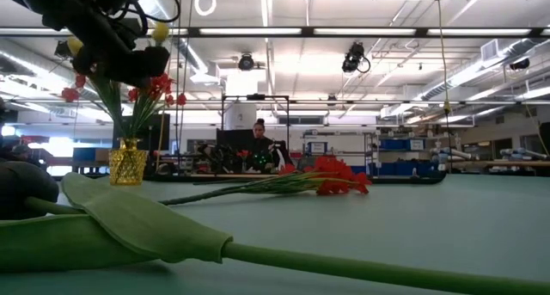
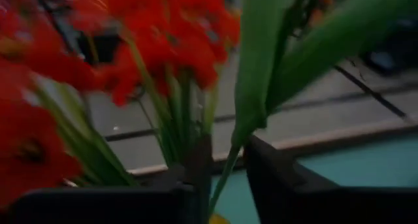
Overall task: Sort flowers into vase by color
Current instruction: Put the yellow flower into the yellow vase
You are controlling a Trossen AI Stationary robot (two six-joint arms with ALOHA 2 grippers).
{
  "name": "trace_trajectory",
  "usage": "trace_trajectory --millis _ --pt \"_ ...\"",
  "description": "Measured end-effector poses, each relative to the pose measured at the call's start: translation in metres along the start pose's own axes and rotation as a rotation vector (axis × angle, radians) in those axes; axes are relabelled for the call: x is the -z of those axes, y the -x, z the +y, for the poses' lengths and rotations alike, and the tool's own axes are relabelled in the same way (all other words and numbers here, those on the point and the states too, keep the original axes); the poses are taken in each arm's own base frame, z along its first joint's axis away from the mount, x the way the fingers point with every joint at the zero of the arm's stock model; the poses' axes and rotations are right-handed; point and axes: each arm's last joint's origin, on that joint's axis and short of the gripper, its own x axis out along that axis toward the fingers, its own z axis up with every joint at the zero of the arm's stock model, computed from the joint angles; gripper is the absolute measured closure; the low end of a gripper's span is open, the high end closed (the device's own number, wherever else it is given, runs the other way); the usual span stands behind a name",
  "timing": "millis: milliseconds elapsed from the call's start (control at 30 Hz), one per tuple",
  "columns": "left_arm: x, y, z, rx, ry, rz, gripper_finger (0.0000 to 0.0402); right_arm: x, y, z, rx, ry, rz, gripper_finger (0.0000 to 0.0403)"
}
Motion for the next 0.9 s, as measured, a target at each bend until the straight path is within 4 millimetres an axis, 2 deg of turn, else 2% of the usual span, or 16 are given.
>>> trace_trajectory --millis 100,200,400,600,733,800,900 --pt "0.003 0.002 0.001 0.052 -0.017 0.081 0.0246 0.000 0.000 0.000 0.000 -0.008 0.000 0.0224" --pt "-0.004 0.007 0.004 0.087 -0.025 0.146 0.0195 0.000 0.000 0.000 0.000 -0.037 0.000 0.0224" --pt "-0.035 0.024 0.012 0.128 -0.051 0.201 0.0126 0.000 0.000 0.001 -0.027 -0.098 0.007 0.0224" --pt "-0.078 0.048 0.025 0.218 -0.015 0.206 0.0113 0.003 0.001 0.000 -0.022 -0.216 0.045 0.0224" --pt "-0.102 0.063 0.034 0.263 -0.001 0.182 0.0113 0.018 0.004 -0.004 0.037 -0.309 0.184 0.0224" --pt "-0.108 0.067 0.037 0.271 -0.028 0.165 0.0113 0.026 0.005 -0.006 0.080 -0.339 0.265 0.0224" --pt "-0.105 0.065 0.036 0.270 -0.071 0.171 0.0113 0.034 0.006 -0.009 0.132 -0.365 0.332 0.0224"
